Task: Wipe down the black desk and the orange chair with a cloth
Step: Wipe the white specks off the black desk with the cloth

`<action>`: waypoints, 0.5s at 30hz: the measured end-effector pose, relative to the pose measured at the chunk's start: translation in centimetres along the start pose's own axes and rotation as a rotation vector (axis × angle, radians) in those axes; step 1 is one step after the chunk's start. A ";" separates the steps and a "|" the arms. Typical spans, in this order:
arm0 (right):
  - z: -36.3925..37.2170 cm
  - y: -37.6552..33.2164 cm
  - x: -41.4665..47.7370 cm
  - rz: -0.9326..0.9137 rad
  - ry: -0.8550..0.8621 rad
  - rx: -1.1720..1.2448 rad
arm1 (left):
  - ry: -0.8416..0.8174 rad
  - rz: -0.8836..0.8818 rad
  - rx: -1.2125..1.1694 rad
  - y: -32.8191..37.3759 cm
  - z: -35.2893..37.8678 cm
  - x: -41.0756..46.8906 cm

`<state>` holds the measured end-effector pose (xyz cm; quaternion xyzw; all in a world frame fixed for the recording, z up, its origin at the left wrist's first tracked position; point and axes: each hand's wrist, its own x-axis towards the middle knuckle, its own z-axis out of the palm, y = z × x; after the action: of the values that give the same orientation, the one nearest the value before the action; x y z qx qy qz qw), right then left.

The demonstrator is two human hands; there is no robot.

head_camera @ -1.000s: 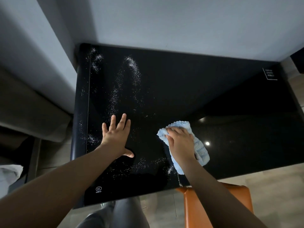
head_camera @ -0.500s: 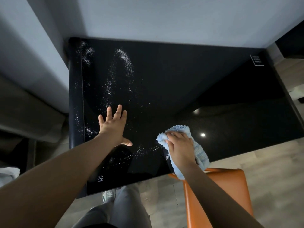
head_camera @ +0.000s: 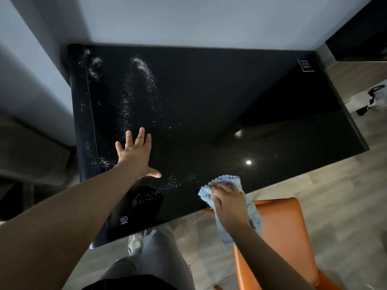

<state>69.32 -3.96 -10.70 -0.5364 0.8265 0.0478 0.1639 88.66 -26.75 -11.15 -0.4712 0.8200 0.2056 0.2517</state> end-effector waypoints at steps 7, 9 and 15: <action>0.3 0.8 -1.9 -0.010 -0.047 -0.020 | -0.011 0.002 0.001 0.1 -0.1 -0.1; 0.2 0.9 -2.4 -0.013 -0.044 -0.014 | -0.011 0.003 0.000 0.1 -0.1 -0.1; -0.3 1.2 -3.8 -0.011 -0.052 0.056 | -0.002 0.008 0.006 0.1 -0.2 -0.2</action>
<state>69.58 -0.27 -9.31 -0.5347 0.8200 0.0378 0.2006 88.63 -26.72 -10.85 -0.4668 0.8222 0.2048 0.2532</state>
